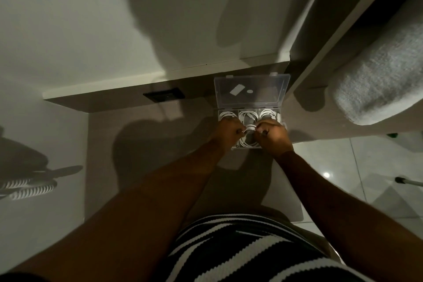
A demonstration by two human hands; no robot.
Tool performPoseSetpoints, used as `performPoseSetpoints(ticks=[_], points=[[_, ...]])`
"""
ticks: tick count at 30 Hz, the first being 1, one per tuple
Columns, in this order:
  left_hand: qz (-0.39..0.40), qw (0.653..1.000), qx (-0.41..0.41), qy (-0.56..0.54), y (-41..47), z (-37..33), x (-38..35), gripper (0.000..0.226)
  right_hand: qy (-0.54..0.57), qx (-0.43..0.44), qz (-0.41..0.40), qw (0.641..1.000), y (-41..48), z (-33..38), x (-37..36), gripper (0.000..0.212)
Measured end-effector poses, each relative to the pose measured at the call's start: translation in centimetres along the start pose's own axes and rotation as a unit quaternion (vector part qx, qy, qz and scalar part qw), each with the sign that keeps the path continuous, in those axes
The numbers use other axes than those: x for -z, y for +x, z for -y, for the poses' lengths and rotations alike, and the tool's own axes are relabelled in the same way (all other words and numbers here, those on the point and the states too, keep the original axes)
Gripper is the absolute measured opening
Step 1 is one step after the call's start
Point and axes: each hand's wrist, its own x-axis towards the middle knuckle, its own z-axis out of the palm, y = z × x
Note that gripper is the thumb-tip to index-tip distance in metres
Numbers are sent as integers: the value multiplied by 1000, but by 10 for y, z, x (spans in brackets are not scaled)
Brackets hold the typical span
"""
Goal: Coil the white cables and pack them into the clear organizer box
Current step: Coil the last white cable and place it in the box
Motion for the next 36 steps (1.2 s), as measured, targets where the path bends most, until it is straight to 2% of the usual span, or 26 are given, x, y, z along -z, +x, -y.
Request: performPoseSetpoints(ticks=[4,7,10,17,20,24,29,32,35,36], points=[[0,1000,22,14,0,2,-2,19,-46,96,-32,994,-5,-2,4,18],[10,1000,18,22,0,1,0,26,-58,204,-87,973,-10,-6,7,11],[5,1000,11,17,-3,0,1,33,-46,264,-101,958,-12,-8,10,18],[27,997,10,76,-3,-6,1,26,-87,221,-88,967,-19,-10,4,11],[49,992,41,112,3,-15,0,26,-121,150,-106,976,-26,-4,-2,13],[46,990,76,105,7,-23,-4,25,-219,129,-145,956,-30,0,-5,15],[53,987,39,145,4,-11,-10,23,-199,103,-139,965,-41,-2,-12,18],[47,992,65,98,3,-16,-8,23,-183,106,-123,970,-45,1,-12,20],[60,991,99,72,6,-21,-7,45,-171,73,-100,977,-46,6,-20,15],[70,990,102,69,5,-23,-8,51,-130,61,-96,985,-45,10,-22,17]])
